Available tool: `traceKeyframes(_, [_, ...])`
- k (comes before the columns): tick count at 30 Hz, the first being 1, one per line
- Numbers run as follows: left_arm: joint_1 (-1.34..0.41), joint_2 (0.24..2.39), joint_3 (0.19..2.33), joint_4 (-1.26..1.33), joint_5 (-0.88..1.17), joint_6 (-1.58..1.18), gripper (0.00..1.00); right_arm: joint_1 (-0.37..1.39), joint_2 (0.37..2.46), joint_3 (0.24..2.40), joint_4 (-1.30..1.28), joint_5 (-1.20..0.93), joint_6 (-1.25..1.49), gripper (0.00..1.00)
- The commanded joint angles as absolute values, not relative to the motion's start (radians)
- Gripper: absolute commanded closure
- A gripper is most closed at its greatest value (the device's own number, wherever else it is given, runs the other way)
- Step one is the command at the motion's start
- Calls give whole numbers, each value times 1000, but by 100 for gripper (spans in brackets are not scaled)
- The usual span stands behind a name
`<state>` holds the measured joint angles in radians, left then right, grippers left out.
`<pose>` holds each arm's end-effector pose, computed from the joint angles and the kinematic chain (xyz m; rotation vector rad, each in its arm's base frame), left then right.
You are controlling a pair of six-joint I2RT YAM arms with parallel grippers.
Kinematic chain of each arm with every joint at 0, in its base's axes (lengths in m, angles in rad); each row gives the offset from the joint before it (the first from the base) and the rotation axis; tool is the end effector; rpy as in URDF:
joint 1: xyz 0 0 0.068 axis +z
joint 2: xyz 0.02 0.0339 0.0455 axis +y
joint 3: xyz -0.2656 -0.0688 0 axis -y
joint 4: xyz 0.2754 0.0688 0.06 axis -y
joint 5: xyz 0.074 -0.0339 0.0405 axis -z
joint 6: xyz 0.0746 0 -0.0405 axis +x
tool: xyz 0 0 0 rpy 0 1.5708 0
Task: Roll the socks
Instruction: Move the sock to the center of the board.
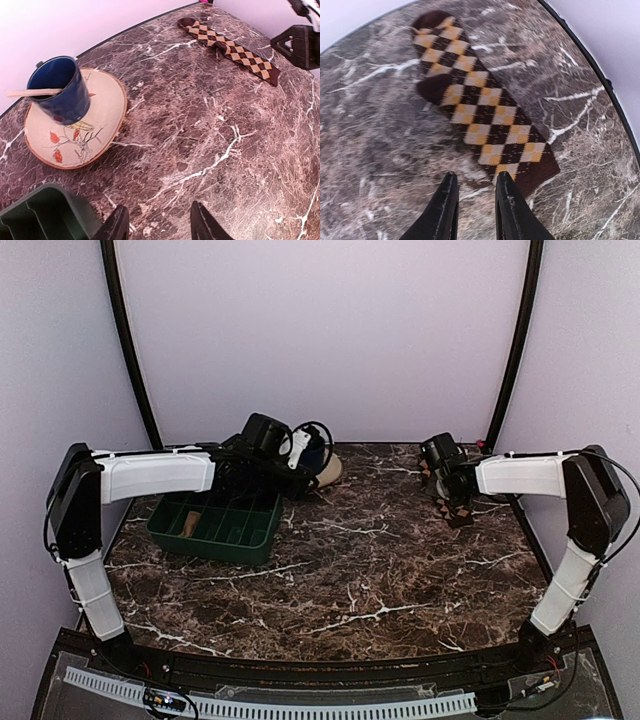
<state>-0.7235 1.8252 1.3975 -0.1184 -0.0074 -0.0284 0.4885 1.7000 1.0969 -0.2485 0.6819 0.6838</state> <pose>0.3671 -0.3235 0.2337 0.7274 2.0212 -0.4362 0.3770 0.1471 0.1708 0.5023 2.1430 -0.1912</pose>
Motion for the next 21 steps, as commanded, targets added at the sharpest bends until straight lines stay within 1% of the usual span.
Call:
traceKeyframes(1, [-739,1830,1447,-89,1,2,56,427,1756,1127,-350,692,773,75])
traceKeyframes(6, [-743,1842,1448,-80,19,-12,56,365,1810,1146,-348,633,790,73])
traceKeyframes(10, [-746,1834,1441,-79,18,-12,56,338,1877,1231,-350,596,793,72])
traceKeyframes(16, [-751,1821,1424,-73,18,-9,56,298,2023,1393,-422,553,802,72])
traceKeyframes(21, [-755,1823,1420,-78,10,0,56,255,2109,1454,-468,468,825,73])
